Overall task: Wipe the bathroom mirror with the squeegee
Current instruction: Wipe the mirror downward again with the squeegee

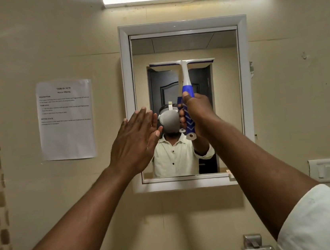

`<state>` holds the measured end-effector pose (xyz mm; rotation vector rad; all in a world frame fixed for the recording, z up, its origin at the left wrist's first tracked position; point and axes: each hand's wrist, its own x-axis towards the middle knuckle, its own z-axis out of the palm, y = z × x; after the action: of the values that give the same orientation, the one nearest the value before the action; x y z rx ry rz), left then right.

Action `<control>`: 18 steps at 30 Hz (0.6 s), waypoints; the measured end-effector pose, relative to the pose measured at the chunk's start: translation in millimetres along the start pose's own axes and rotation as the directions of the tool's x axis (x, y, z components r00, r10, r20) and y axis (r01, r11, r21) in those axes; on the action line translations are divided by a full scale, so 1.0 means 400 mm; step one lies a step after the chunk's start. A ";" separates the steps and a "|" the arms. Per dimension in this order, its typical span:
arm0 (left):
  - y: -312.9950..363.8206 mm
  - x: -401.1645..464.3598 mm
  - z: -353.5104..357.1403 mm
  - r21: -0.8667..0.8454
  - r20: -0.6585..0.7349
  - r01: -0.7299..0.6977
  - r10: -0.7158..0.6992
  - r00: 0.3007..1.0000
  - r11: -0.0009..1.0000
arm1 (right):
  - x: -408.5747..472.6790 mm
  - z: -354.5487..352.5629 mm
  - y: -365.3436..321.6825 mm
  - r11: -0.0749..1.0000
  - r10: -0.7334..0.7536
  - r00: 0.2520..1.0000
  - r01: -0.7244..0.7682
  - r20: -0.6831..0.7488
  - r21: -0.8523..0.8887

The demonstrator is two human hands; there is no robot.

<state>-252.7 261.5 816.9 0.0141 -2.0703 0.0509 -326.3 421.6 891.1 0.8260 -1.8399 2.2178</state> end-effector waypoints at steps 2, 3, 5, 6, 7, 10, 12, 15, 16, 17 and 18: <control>0.010 -0.014 -0.006 -0.010 0.014 0.001 -0.001 1.000 1.000 | -0.021 -0.001 0.023 1.000 0.017 1.000 -0.017 -0.011 -0.024; 0.015 -0.023 -0.008 -0.016 0.022 0.004 -0.004 1.000 1.000 | -0.033 -0.002 0.035 0.999 0.031 0.999 -0.031 -0.013 -0.024; 0.025 -0.042 -0.010 -0.025 0.039 0.008 -0.007 0.999 1.000 | -0.055 -0.003 0.059 0.998 0.066 0.998 -0.066 -0.009 -0.005; 0.030 -0.053 -0.012 -0.025 0.049 0.009 -0.007 0.999 1.000 | -0.067 -0.005 0.072 0.996 0.086 0.996 -0.086 -0.006 0.005; 0.034 -0.063 -0.013 -0.024 0.057 0.007 -0.006 0.998 1.000 | -0.079 -0.007 0.084 0.995 0.103 0.995 -0.103 0.001 0.011; 0.044 -0.095 -0.020 -0.017 0.077 -0.001 0.002 0.997 1.000 | -0.115 -0.015 0.125 0.987 0.156 0.987 -0.157 0.030 0.021; 0.050 -0.117 -0.025 -0.018 0.093 -0.001 0.002 0.996 1.000 | -0.138 -0.021 0.156 0.981 0.193 0.981 -0.194 0.031 0.026; 0.058 -0.147 -0.027 -0.020 0.132 0.014 -0.011 0.991 1.000 | -0.171 -0.033 0.199 0.971 0.236 0.971 -0.237 0.026 0.026; 0.061 -0.158 -0.026 -0.021 0.148 0.019 -0.016 0.989 1.000 | -0.183 -0.037 0.213 0.967 0.252 0.968 -0.252 0.024 0.030; 0.062 -0.168 -0.024 -0.022 0.160 0.024 -0.020 0.987 0.999 | -0.196 -0.040 0.227 0.963 0.266 0.964 -0.267 0.022 0.036; 0.062 -0.178 -0.021 -0.022 0.170 0.028 -0.024 0.985 0.999 | -0.209 -0.043 0.242 0.958 0.282 0.959 -0.283 0.022 0.043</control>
<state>-212.0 286.0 757.7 0.0316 -2.2402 0.0079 -304.4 433.9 764.4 0.6214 -2.0342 2.4343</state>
